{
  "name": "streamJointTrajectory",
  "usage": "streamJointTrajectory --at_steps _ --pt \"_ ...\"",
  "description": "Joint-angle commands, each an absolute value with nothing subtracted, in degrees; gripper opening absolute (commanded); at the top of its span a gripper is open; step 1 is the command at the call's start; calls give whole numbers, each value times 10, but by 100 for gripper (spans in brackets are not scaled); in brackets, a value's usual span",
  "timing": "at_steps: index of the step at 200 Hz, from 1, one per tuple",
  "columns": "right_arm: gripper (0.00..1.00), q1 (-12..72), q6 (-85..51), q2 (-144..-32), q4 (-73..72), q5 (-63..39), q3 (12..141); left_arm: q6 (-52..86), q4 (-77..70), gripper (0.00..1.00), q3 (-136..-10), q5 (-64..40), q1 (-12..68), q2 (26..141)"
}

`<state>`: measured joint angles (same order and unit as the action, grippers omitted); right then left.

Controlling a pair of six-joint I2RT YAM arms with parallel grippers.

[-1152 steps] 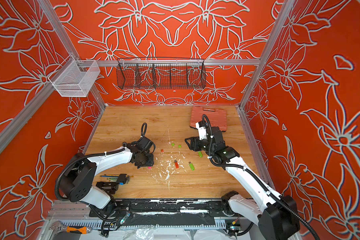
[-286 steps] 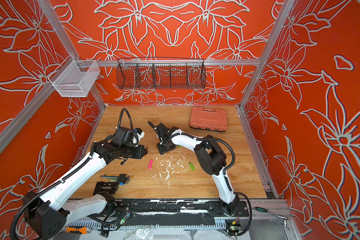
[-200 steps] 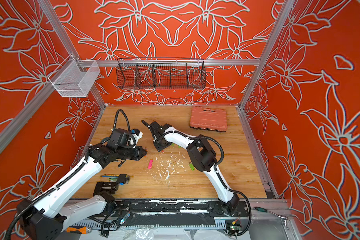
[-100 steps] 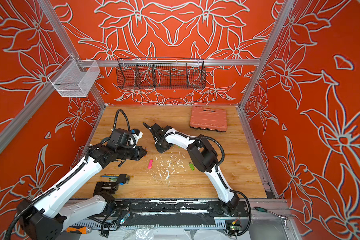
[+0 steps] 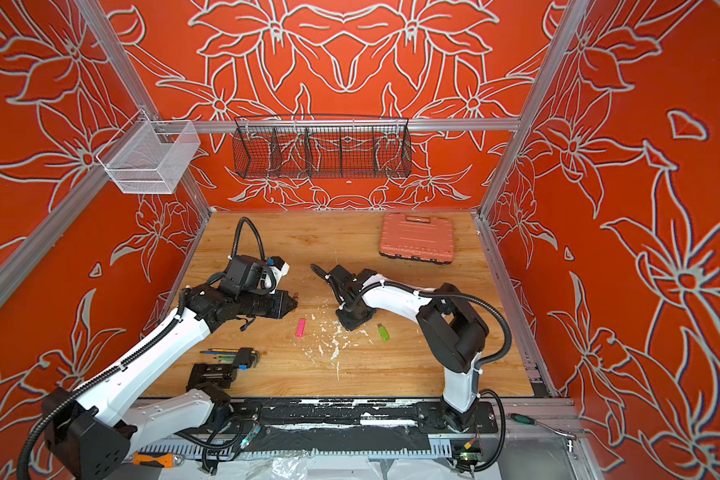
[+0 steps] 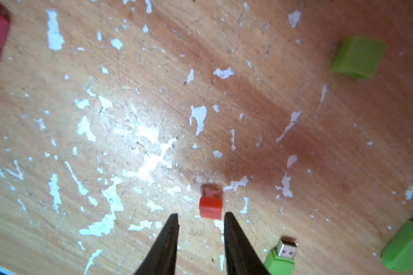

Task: Close the usb drive cover
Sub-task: Move the cover to the center of the board, then adjust the cover at the center of the board.

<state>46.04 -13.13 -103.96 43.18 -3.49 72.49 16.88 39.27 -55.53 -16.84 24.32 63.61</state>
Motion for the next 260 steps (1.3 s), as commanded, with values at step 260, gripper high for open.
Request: streamJointTrajectory --at_steps 260 --pt "48 432 -283 -1035 363 -144 646 155 384 4 -564 -180 239 650"
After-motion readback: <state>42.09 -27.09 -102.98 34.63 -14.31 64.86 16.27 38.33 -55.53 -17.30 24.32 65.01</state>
